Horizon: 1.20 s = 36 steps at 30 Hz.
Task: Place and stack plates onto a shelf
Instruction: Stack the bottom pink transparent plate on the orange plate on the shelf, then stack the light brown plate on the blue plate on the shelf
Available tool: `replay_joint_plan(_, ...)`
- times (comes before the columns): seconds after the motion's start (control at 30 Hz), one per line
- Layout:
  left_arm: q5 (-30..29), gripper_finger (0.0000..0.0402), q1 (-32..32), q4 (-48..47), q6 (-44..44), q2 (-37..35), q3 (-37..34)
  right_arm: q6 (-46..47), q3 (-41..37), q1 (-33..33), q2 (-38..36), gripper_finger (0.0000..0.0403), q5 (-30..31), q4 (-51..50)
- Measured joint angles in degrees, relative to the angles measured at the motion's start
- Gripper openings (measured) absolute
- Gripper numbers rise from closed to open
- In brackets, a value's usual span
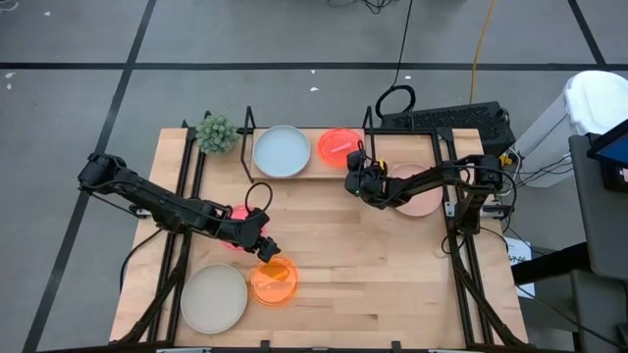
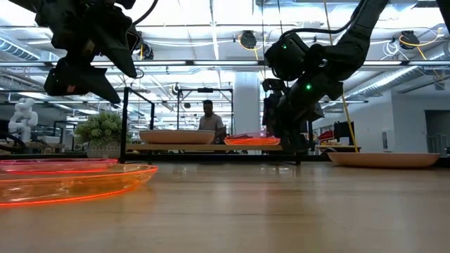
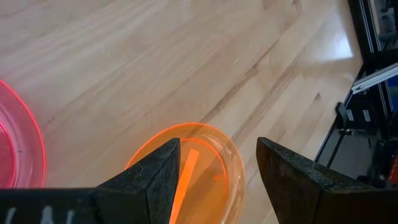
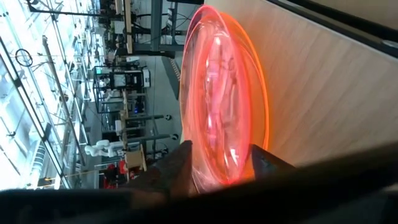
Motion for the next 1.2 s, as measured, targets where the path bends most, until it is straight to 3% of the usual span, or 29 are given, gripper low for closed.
replay_joint_plan(0.33, 0.04, 0.0216, -1.63, 0.0, -1.85, 0.0, 0.0, 3.07, 0.0, 0.42, -0.02, 0.0224, -1.67, 0.56)
replay_joint_plan(0.87, -0.81, 0.0216, -4.27, -0.02, -2.33, 0.0, 0.0, 2.55, 0.0, 2.22, -2.77, 0.0227, -1.42, 2.52)
replay_joint_plan(0.97, -1.8, 0.0216, -4.83, -0.02, -2.07, 0.0, 0.0, -0.75, 0.0, 2.84, -5.24, 0.0227, -2.61, 2.25)
replay_joint_plan(1.2, -4.45, 0.0216, -5.72, -0.04, -1.02, 0.0, 0.0, -18.77, -0.02, 5.46, -14.63, 0.0226, -14.18, -1.47)
